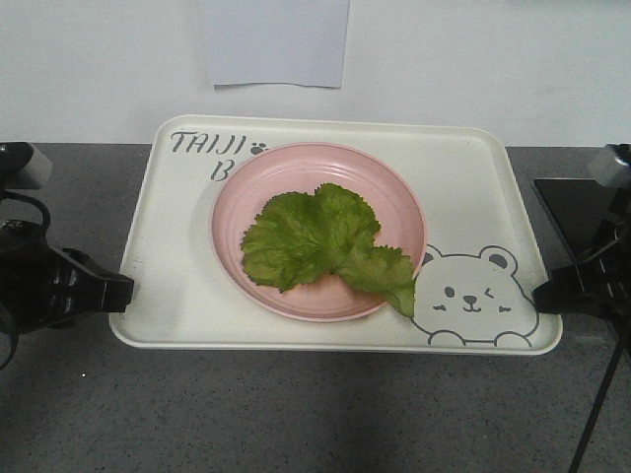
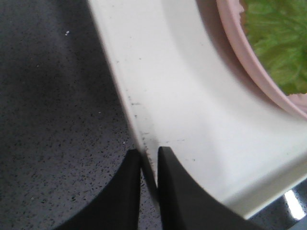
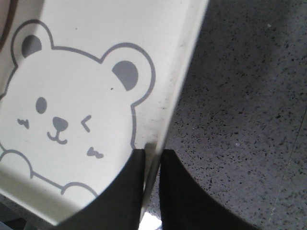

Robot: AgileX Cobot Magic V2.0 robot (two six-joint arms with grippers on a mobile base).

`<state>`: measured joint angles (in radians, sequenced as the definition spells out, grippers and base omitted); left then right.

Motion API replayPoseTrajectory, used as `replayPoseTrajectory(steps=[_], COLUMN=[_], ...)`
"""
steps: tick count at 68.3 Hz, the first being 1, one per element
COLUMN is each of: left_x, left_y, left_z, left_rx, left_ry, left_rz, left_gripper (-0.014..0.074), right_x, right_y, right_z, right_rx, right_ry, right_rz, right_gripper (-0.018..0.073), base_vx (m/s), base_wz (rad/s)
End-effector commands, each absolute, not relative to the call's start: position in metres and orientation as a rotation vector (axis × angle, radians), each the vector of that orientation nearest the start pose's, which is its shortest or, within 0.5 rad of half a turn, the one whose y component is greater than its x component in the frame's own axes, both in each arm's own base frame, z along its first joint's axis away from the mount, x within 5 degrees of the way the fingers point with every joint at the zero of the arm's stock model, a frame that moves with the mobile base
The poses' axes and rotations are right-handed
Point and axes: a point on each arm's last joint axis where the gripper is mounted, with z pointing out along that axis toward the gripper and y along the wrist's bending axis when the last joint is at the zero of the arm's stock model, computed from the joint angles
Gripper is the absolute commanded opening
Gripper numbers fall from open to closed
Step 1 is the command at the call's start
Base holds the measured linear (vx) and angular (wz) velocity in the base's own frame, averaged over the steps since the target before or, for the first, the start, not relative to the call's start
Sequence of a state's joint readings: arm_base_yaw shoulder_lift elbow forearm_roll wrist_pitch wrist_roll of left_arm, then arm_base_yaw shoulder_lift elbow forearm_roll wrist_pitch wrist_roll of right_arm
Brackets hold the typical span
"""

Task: Transfer vegetables to tray and serve
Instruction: 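Drive up to the counter beside the stove holding the tray, then lower the tray onto the counter with both grippers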

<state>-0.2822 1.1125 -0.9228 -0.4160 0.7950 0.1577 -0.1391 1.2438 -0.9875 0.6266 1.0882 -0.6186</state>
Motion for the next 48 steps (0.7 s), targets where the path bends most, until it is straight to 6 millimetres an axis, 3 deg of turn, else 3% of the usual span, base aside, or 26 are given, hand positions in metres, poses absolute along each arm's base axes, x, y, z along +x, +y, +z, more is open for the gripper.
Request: replayPoseTrajectory(steps=[1, 24, 48], left_x=[0.202, 0.204, 0.232], left_y=[-0.093, -0.087, -0.091], left_z=[0.345, 0.336, 0.298], left_rx=[0.281, 0.313, 0.268], left_ry=[2.303, 2.365, 2.556], left_rz=[-0.642, -0.515, -0.440], left_gripper=[-0.0007, -0.0007, -0.0006], right_x=[0.226, 0.235, 0.255], right_y=[0.029, 0.026, 0.022], right_z=[0.331, 0.319, 0.289], right_rx=[-0.377, -0.338, -0.320], right_ry=[2.441, 2.514, 2.637], right_rz=[0.751, 0.759, 0.783], right_gripper=[-0.0003, -0.0003, -0.0003], base_vx=[0.00, 0.00, 0.00], base_wz=[0.00, 0.00, 0.00])
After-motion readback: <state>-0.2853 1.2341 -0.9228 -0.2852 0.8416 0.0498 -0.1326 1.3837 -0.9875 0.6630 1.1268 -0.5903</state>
